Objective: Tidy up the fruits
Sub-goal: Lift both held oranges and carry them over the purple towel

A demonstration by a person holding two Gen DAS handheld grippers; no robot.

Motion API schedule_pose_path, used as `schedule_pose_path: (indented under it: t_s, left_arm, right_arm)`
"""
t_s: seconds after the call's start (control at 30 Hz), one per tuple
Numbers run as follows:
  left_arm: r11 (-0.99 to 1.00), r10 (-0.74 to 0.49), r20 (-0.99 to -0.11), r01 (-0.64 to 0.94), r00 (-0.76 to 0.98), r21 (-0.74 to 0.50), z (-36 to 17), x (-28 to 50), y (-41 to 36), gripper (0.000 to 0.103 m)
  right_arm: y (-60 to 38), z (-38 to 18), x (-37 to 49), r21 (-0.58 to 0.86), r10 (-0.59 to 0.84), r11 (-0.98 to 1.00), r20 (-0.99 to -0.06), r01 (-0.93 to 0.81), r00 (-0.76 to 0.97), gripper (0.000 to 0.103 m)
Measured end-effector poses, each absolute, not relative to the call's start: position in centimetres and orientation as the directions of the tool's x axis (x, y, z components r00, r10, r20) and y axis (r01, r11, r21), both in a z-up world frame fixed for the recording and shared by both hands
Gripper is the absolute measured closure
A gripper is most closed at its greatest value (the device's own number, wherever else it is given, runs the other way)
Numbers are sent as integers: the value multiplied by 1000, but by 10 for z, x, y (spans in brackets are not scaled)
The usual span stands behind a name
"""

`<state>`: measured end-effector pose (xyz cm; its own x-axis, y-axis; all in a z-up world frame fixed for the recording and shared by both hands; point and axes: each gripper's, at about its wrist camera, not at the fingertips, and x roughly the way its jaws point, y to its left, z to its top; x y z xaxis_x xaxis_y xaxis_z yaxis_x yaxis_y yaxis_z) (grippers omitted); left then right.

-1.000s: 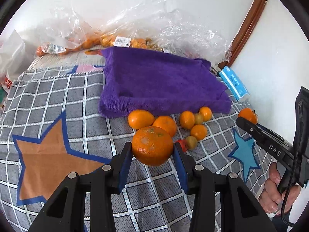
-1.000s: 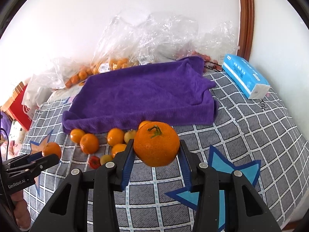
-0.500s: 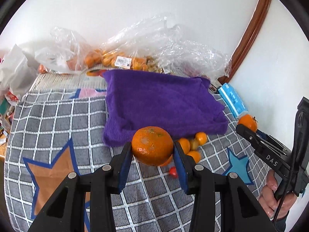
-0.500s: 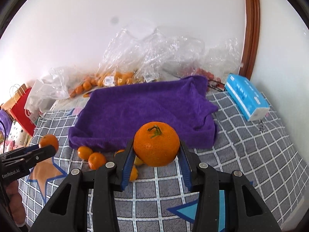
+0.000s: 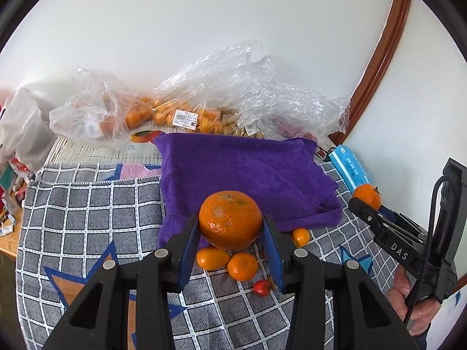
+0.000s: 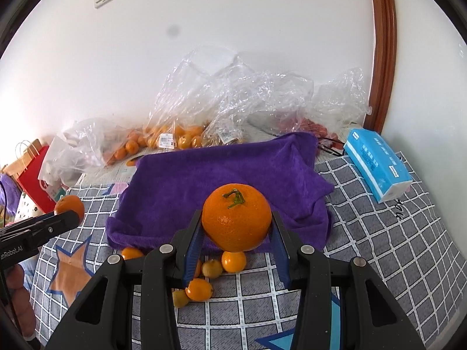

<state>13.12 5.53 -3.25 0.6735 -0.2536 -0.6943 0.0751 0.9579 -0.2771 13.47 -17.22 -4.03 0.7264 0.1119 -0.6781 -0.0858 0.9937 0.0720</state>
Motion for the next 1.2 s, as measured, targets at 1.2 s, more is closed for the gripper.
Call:
schedule_pose_path:
  t_s: [1.2]
  left_arm:
    - [960,-244,-707,59,663,-275,-50,196,57,63]
  right_arm:
    - [-183,-56,188,46,86,996,-687,-75,722,60]
